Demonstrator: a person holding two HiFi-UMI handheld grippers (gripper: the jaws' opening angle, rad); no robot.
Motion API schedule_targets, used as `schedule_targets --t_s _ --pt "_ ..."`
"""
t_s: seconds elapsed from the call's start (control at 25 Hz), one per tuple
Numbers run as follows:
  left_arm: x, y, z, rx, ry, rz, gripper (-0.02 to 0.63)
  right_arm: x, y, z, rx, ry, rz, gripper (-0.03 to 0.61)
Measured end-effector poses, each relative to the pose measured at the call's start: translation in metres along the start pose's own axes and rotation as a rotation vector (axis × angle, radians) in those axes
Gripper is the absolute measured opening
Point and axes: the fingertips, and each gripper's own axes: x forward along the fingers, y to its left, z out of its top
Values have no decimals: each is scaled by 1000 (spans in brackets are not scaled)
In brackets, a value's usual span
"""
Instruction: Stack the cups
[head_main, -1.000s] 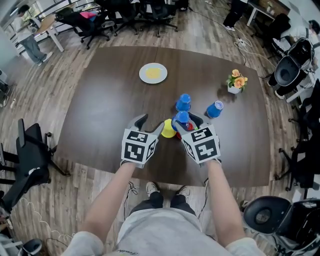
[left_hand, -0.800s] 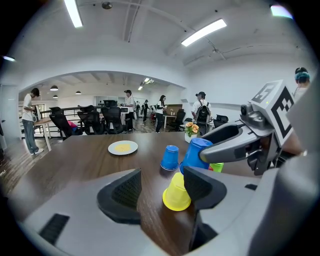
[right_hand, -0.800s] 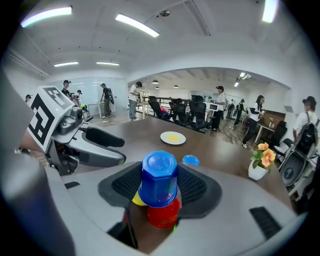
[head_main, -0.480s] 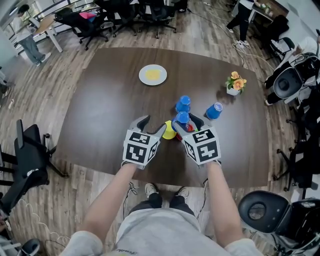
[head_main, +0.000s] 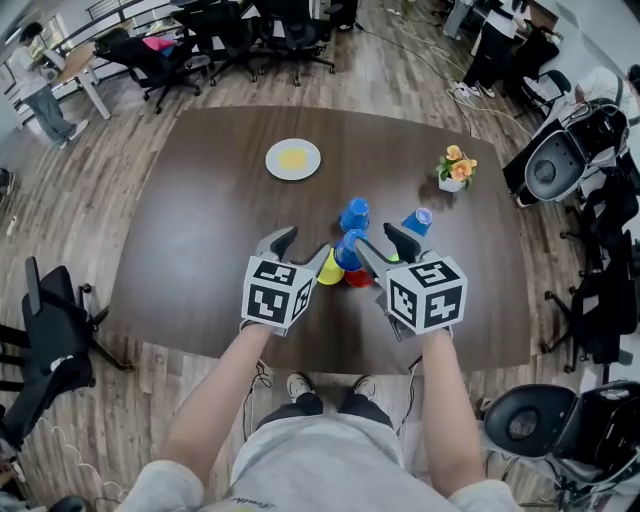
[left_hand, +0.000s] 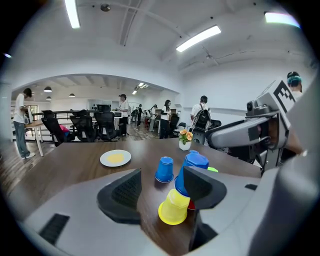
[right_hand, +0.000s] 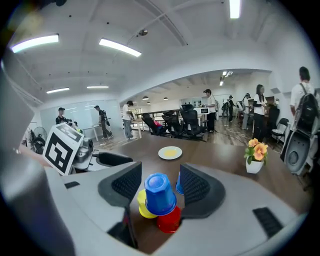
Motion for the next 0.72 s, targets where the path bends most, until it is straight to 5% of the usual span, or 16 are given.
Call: schedule_targets --t_s 0.36,0.72 --pt "20 2 29 0 -33 18 262 10 -58 25 -128 48 0 225" --pt "50 22 37 -46 -18 115 262 76 -84 -3 -229 180 153 225"
